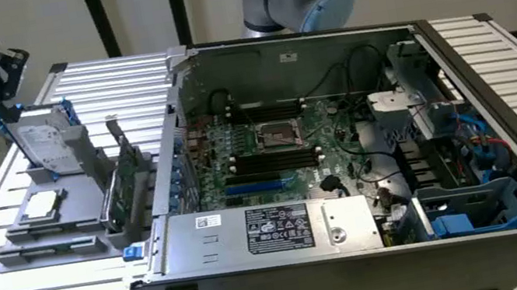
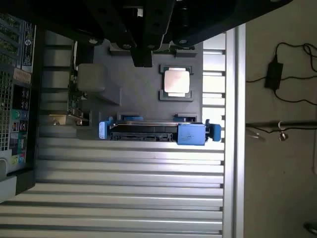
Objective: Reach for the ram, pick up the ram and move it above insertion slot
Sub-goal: 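Reach for the ram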
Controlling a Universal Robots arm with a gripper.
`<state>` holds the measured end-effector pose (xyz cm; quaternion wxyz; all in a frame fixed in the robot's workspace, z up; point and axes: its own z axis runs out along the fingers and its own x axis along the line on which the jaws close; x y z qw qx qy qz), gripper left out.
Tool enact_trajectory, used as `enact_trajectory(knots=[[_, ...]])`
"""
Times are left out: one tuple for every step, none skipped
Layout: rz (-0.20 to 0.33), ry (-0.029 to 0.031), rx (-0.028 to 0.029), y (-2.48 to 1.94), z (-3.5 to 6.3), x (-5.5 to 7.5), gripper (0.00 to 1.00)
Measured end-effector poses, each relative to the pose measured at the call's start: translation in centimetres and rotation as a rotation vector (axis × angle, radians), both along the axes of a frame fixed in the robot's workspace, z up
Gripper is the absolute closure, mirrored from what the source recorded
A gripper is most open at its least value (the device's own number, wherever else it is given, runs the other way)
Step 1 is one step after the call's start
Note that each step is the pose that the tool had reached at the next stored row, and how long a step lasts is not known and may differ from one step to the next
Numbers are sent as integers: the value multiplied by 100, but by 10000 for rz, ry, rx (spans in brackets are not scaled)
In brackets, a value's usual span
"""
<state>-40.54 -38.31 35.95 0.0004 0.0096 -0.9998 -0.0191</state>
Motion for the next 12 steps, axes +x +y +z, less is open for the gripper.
enact_trajectory(knots=[[0, 0, 0, 0, 0, 0, 89], [0, 0, 0, 0, 0, 0, 89], [0, 0, 0, 0, 0, 0, 89], [0, 0, 0, 0, 0, 0, 89], [0, 0, 0, 0, 0, 0, 89], [0, 0, 0, 0, 0, 0, 89], [0, 0, 0, 0, 0, 0, 89], [0, 0, 0, 0, 0, 0, 89], [0, 0, 0, 0, 0, 0, 89], [0, 0, 0, 0, 0, 0, 89], [-1, 0, 0, 0, 0, 0, 89], [0, 0, 0, 0, 0, 0, 89]])
